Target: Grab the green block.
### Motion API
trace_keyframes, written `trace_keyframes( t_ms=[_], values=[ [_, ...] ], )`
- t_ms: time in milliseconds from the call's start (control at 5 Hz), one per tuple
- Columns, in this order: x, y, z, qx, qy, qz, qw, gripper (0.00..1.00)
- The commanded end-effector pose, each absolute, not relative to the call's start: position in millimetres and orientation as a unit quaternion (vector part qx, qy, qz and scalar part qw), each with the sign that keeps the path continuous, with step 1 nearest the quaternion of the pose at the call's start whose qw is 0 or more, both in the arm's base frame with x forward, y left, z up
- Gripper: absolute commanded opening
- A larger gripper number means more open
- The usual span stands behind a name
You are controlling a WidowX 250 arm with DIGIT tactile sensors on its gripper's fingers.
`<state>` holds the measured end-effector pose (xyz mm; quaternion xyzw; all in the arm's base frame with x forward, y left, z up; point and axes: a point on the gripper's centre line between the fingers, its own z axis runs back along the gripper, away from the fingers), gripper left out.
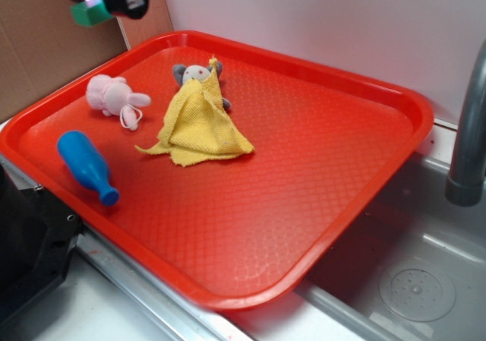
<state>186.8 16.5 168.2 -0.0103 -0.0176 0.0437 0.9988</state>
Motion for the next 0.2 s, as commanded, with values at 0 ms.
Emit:
trace_keyframes(
  t_ms=[0],
  values=[
    [171.7, 23.9, 178.1, -0.055, -0.039, 0.045, 0.997, 0.00]
  ],
)
